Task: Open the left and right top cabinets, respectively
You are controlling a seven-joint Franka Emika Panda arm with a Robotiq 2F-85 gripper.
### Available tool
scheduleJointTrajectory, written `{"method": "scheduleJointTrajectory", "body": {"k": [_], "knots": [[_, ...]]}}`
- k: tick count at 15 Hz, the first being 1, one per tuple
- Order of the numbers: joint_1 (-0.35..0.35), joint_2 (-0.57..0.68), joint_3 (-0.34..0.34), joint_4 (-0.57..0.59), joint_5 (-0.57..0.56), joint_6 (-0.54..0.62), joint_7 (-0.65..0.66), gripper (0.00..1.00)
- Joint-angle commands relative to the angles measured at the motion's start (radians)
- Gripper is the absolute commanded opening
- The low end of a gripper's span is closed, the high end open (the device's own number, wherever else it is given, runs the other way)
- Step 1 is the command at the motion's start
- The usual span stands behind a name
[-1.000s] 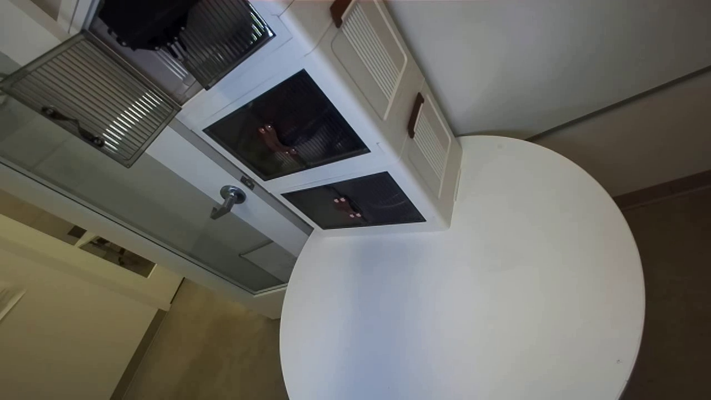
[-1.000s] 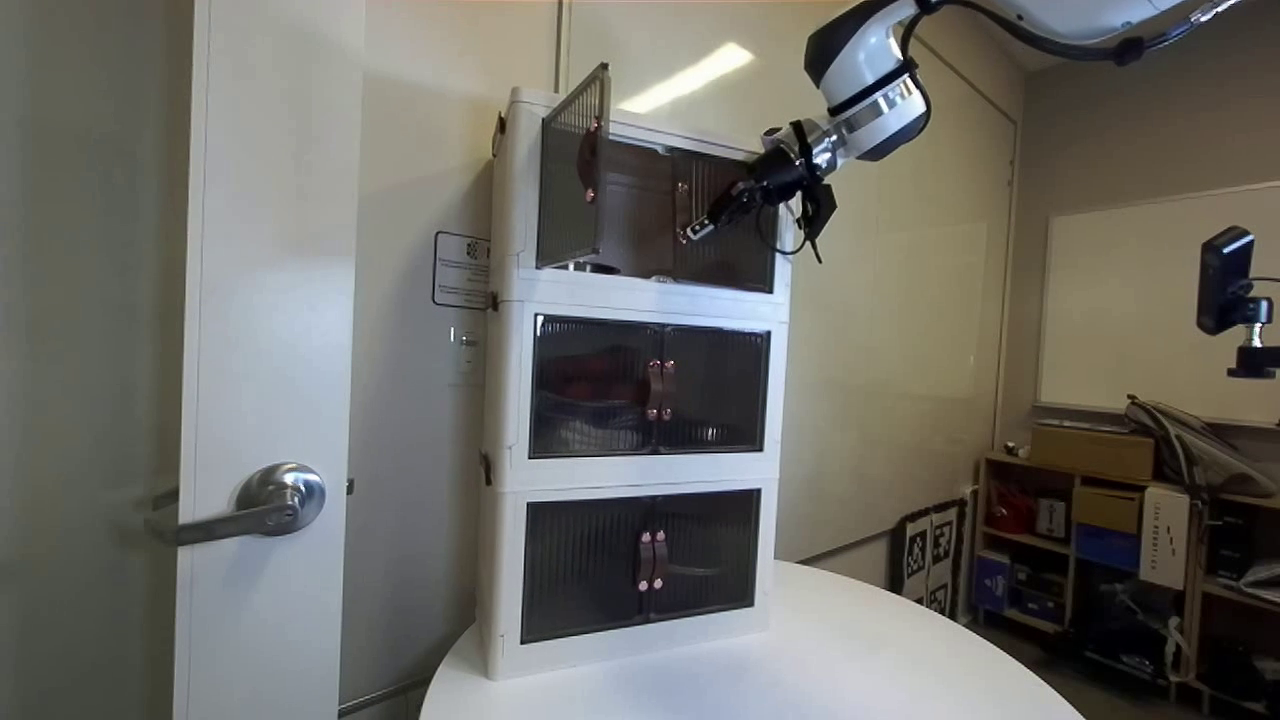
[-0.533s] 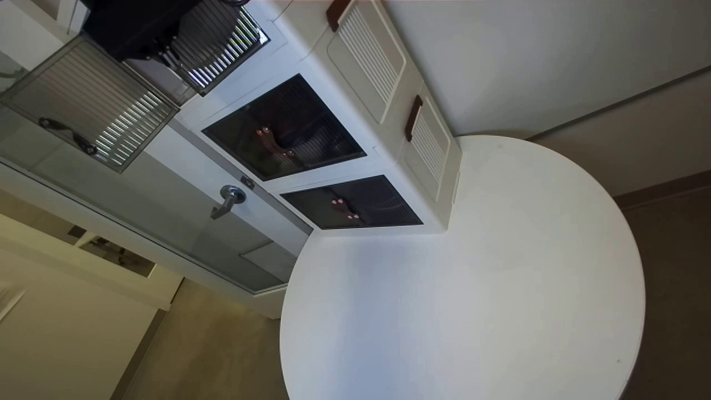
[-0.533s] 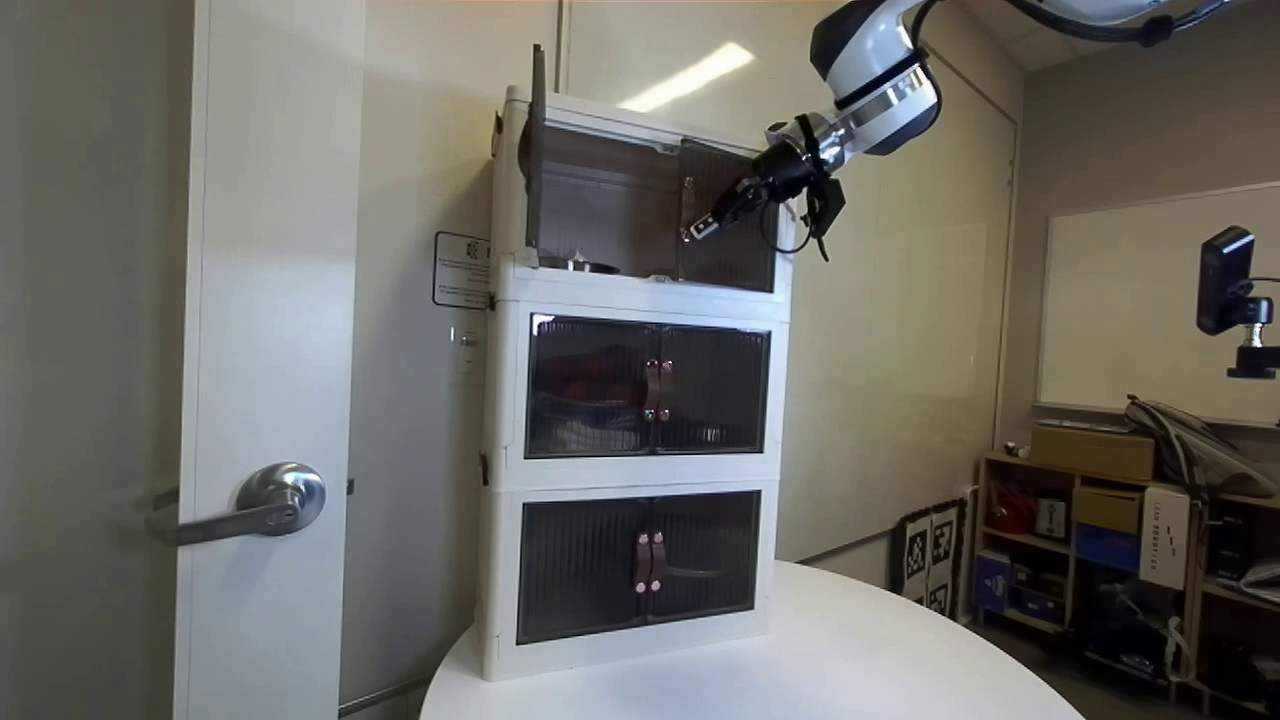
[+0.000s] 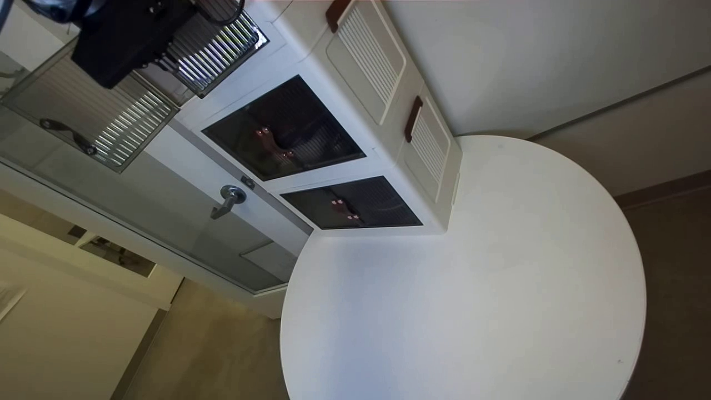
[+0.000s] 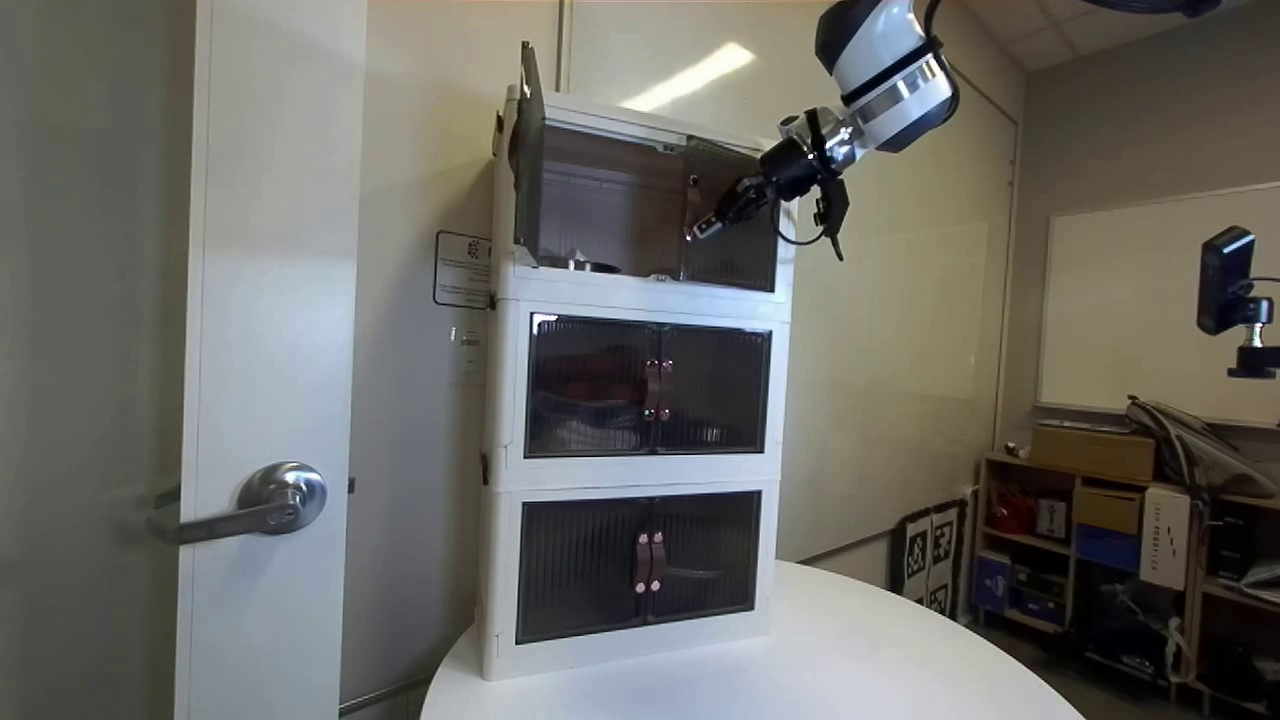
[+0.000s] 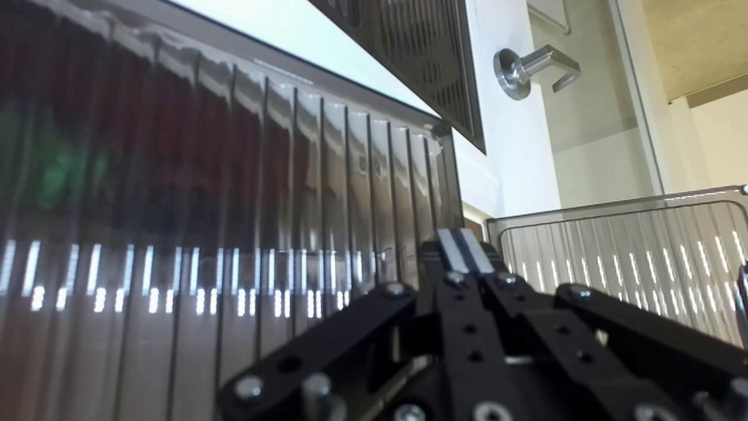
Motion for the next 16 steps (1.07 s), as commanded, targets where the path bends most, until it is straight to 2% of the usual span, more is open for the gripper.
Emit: {"method": "scheduleJointTrajectory", "body": {"k": [1, 9, 16], "knots": [[0.050, -0.106, 0.007, -0.173, 0.073, 0.162, 0.030, 0.00], [0.074, -0.277, 0.068, -0.429, 0.186, 0.549, 0.107, 0.00], [0.044, -0.402, 0.127, -0.615, 0.189, 0.845, 0.246, 0.00]]}}
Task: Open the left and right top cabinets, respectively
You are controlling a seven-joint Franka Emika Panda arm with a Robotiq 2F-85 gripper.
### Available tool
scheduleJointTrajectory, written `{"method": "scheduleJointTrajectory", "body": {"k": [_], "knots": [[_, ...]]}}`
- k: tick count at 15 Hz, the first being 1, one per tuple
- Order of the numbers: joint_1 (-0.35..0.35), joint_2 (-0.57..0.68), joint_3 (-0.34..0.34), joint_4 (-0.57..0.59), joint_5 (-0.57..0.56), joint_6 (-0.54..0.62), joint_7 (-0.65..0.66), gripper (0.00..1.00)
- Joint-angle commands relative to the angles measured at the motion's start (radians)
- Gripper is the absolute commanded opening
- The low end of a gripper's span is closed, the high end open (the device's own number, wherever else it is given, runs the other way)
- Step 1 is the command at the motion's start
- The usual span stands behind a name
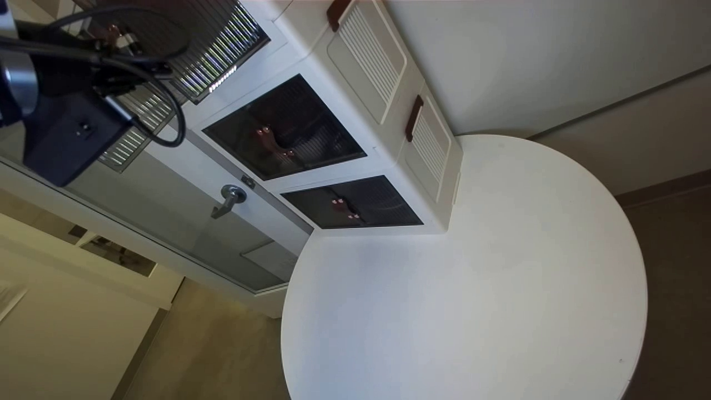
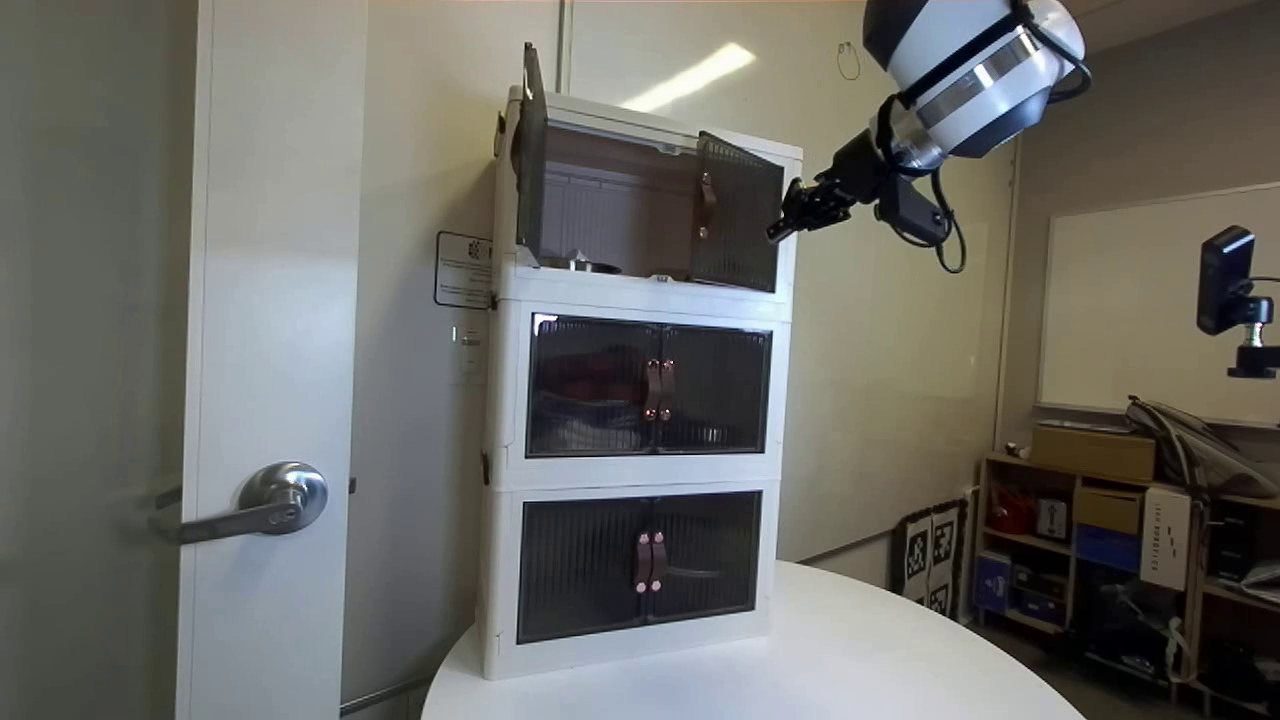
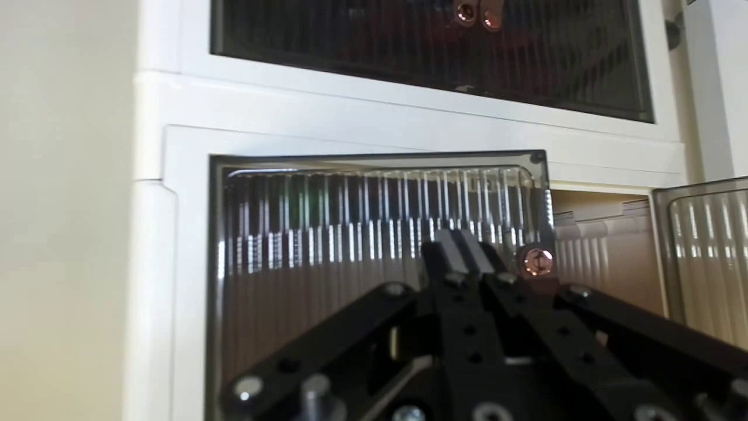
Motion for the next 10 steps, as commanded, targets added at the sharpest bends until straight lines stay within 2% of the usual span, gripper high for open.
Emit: {"method": "scheduleJointTrajectory", "body": {"k": [1, 3, 4, 5, 6, 7, 8, 10], "knots": [[-0.031, -0.102, 0.040, -0.123, 0.018, 0.143, 0.080, 0.00], [-0.052, -0.139, 0.060, -0.170, 0.039, 0.220, 0.108, 0.00], [-0.025, -0.160, 0.021, -0.216, -0.116, 0.250, 0.273, 0.01], [-0.024, -0.174, 0.019, -0.220, -0.146, 0.245, 0.323, 0.26], [-0.020, -0.189, 0.013, -0.227, -0.206, 0.227, 0.402, 0.27], [-0.014, -0.192, 0.009, -0.216, -0.271, 0.205, 0.476, 0.32], [0.070, -0.178, -0.034, -0.163, -0.176, 0.191, 0.384, 0.40], [0.151, -0.148, -0.078, -0.099, -0.219, 0.152, 0.399, 0.54]]}}
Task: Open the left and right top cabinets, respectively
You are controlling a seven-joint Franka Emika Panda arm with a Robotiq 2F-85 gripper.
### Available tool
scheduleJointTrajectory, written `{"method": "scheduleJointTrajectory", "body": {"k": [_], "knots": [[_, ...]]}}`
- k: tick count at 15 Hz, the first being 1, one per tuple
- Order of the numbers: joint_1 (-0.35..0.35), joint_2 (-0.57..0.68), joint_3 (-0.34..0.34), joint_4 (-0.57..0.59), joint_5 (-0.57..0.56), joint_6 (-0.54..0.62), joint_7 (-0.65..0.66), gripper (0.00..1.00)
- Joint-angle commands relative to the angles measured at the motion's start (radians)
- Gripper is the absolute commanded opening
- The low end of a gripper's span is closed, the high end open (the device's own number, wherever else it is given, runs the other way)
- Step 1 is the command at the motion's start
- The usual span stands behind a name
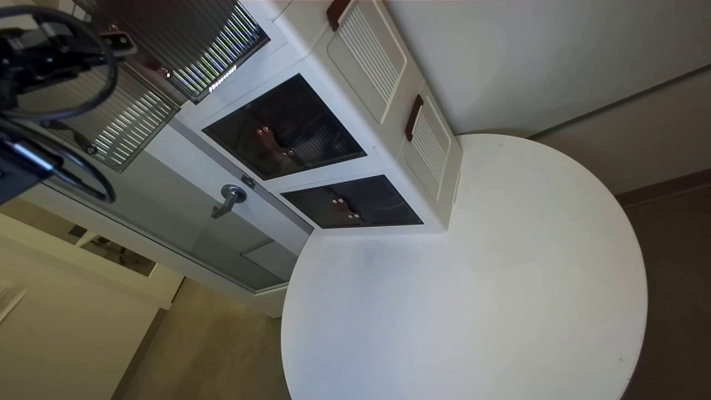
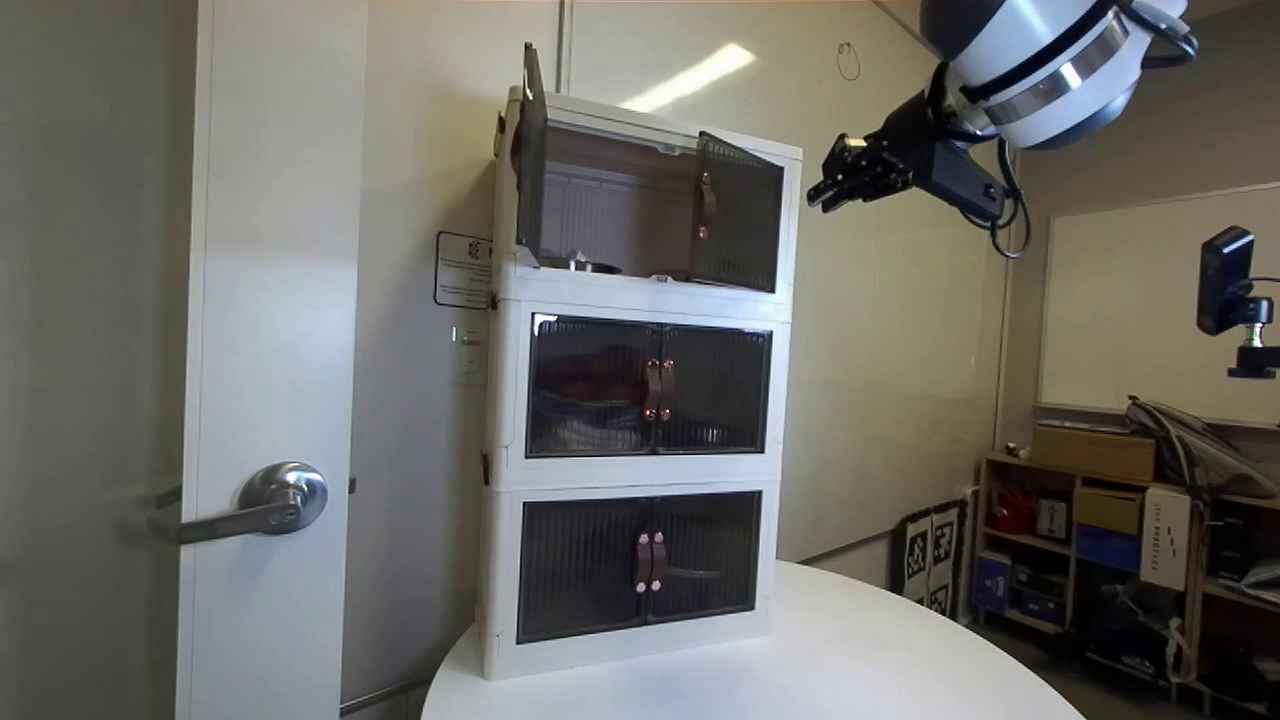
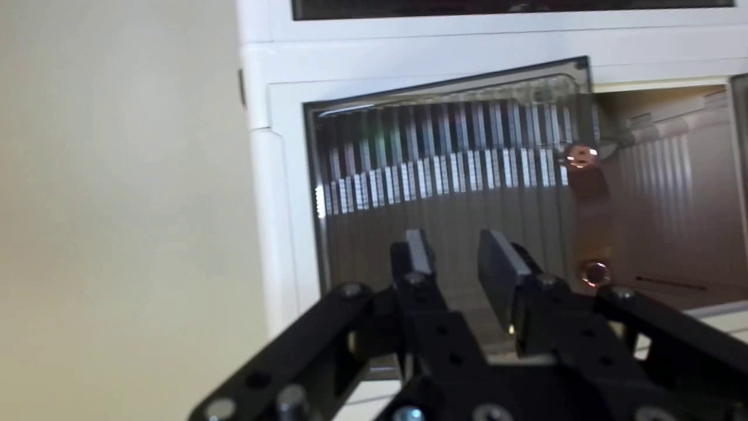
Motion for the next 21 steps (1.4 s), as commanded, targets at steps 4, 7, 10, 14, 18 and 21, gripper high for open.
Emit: {"method": "scheduleJointTrajectory", "body": {"k": [4, 7, 10, 14, 18, 21], "knots": [[0.237, 0.144, -0.132, 0.280, -0.062, -0.227, -0.055, 0.84], [0.150, 0.273, -0.085, 0.402, -0.176, -0.324, -0.009, 1.00], [0.029, 0.385, -0.033, 0.478, -0.439, -0.362, 0.122, 1.00], [0.042, 0.481, -0.081, 0.604, -0.754, -0.460, 0.300, 1.00], [0.061, 0.537, -0.061, 0.723, -0.865, -0.579, 0.362, 0.66], [0.071, 0.551, -0.051, 0.762, -0.848, -0.622, 0.340, 0.43]]}}
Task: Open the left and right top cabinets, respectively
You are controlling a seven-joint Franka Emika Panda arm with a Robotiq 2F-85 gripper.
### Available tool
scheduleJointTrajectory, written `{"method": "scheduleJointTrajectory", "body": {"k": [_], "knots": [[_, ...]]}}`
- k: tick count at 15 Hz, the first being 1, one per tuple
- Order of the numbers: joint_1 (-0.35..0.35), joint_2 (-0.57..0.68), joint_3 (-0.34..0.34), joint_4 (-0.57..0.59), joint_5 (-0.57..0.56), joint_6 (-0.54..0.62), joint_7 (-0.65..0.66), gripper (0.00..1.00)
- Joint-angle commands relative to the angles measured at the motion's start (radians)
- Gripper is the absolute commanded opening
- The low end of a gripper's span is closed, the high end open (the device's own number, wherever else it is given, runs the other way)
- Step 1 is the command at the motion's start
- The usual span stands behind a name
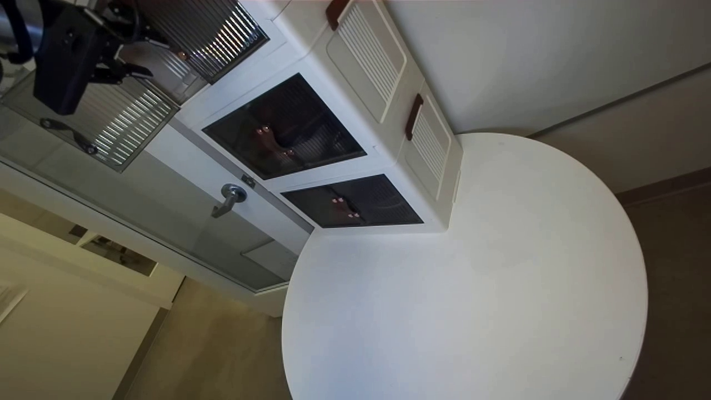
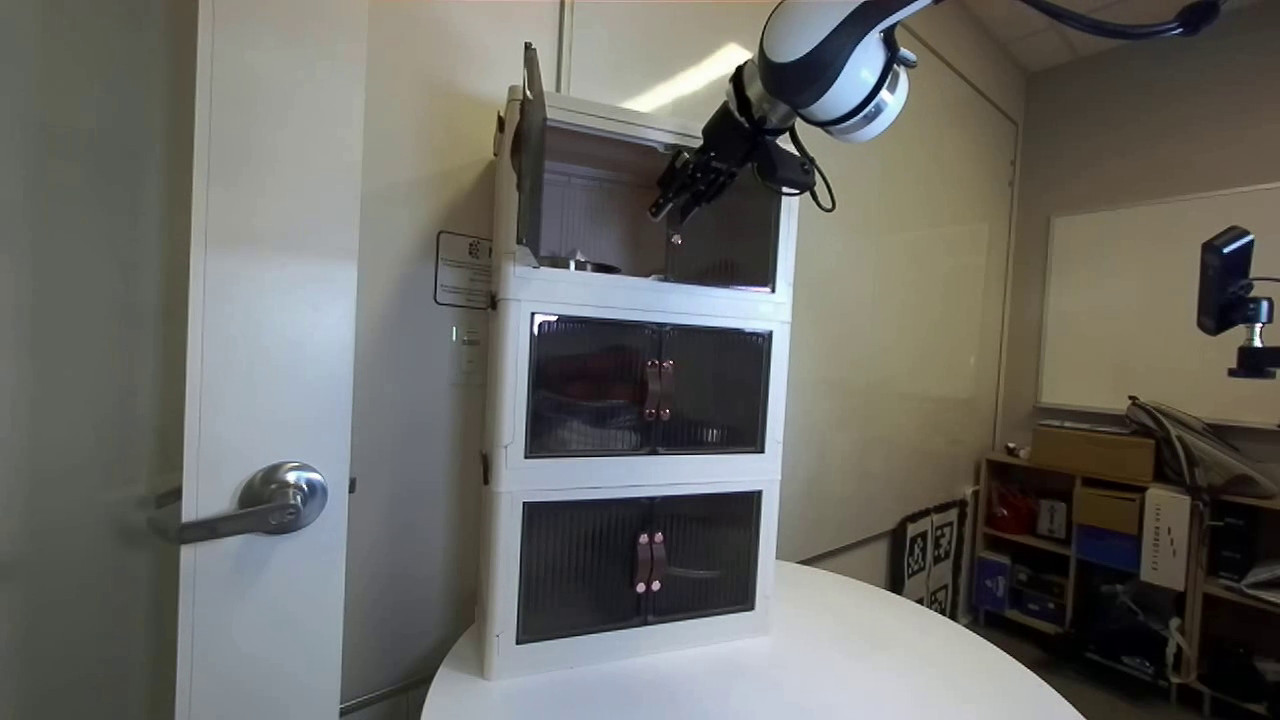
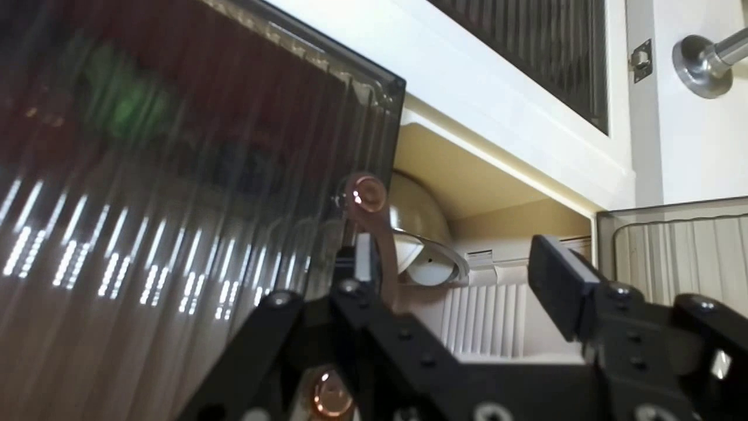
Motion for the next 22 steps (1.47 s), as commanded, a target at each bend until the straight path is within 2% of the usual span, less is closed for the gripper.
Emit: {"method": "scheduleJointTrajectory", "body": {"k": [1, 6, 10, 15, 18, 20, 22], "knots": [[0.013, 0.034, 0.014, 0.074, 0.007, -0.058, 0.002, 0.35], [-0.005, -0.015, 0.015, -0.001, 0.052, -0.040, 0.014, 0.01], [-0.015, -0.072, 0.012, -0.095, 0.113, -0.011, 0.037, 0.01], [-0.019, -0.204, 0.002, -0.263, 0.200, 0.060, 0.100, 0.01], [-0.029, -0.317, -0.009, -0.398, 0.131, 0.125, 0.241, 0.01], [-0.093, -0.406, 0.030, -0.507, 0.047, 0.178, 0.383, 0.01], [-0.191, -0.507, 0.100, -0.608, -0.042, 0.207, 0.525, 0.01]]}}
